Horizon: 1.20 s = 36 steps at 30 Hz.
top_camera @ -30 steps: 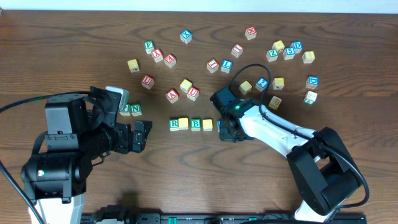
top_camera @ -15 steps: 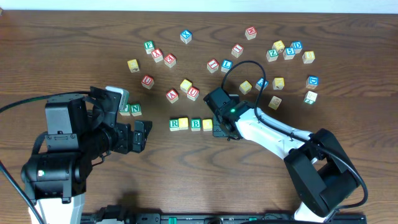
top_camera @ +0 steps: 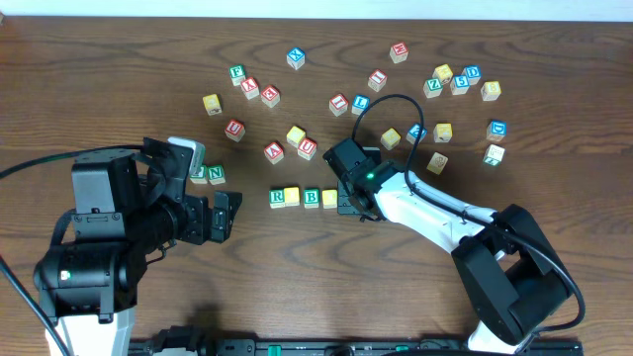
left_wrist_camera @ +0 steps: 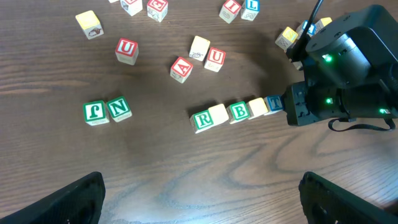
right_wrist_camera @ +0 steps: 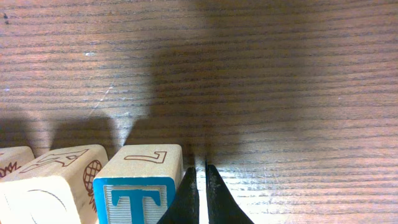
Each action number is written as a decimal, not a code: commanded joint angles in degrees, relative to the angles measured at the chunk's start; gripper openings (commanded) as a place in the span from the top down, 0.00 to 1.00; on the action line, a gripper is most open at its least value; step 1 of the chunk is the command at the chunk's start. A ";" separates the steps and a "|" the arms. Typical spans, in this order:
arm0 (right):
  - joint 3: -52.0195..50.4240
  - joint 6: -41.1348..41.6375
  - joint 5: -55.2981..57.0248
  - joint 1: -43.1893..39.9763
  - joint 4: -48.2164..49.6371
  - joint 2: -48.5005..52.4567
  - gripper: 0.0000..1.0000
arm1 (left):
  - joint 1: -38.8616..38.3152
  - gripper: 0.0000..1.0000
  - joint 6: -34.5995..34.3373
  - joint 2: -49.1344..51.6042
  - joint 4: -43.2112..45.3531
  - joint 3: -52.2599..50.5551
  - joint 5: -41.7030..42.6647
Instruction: Spell out ROBOT
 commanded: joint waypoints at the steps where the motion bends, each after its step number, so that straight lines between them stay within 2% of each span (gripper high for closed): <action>1: -0.17 1.70 0.20 0.35 0.44 0.50 0.99 | 0.17 0.02 0.96 -0.09 -0.13 0.44 0.76; 15: -0.17 5.55 0.02 1.25 1.55 0.50 0.99 | 0.20 0.02 0.96 -0.09 -0.13 0.44 0.74; 36: -0.17 5.49 3.72 2.14 2.78 0.50 0.98 | 0.20 0.02 0.96 -0.09 -0.13 0.44 0.76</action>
